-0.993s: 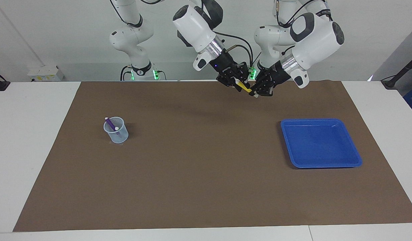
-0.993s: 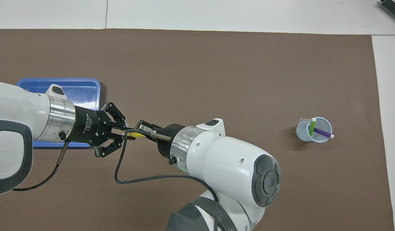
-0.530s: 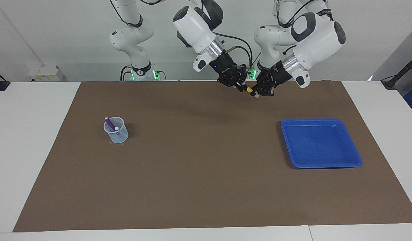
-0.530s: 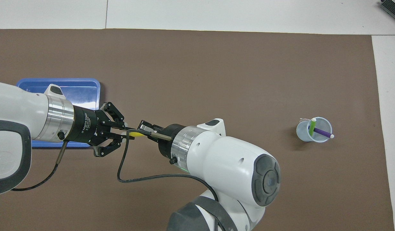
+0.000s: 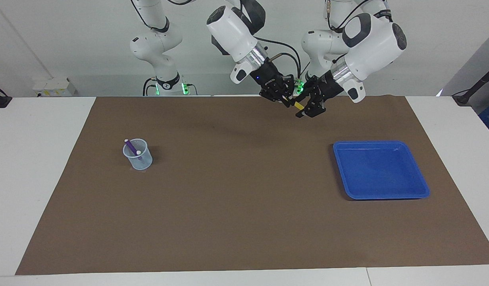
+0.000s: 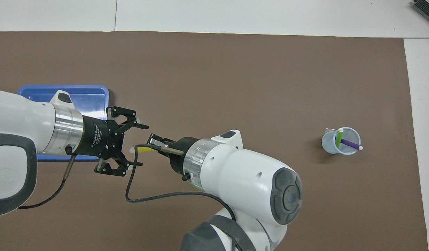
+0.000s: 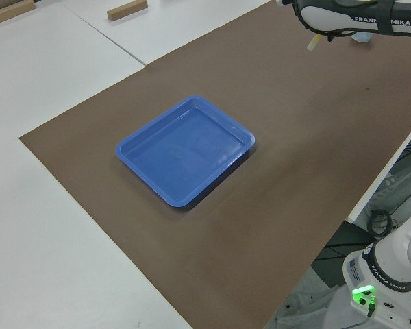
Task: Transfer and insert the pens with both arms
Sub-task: 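Carry the yellow pen to the cup while the left gripper withdraws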
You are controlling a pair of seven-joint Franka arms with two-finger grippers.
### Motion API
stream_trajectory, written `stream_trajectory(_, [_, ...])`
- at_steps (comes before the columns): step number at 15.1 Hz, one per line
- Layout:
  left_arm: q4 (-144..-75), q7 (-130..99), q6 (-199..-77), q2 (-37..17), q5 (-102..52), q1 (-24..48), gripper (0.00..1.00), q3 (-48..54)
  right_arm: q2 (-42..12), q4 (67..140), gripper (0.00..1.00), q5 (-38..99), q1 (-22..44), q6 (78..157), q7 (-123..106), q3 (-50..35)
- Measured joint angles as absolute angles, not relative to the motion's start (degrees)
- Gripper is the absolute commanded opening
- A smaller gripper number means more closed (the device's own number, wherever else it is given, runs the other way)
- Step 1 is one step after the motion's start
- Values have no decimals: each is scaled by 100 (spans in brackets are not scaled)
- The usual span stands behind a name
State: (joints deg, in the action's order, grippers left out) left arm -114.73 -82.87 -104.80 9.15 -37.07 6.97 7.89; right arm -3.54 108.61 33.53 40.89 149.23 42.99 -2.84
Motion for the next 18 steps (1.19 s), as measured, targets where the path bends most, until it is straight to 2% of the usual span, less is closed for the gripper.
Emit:
stream_trajectory(5, [-11502,-6197,-10127,923,-3064,371,100,697,-321,10838,0,2533,3693,13956,3096,-232])
stream_trajectory(13, [-11458,-1457,-9682,994,-1446,-788,100,637,-156,10741,0,548,2503,12158,374,-199])
stream_trajectory(18, [-10854,-157,-9716,840,-536,-1032,100,624,45,10299,0,-135,1542,10993,-1738,-152])
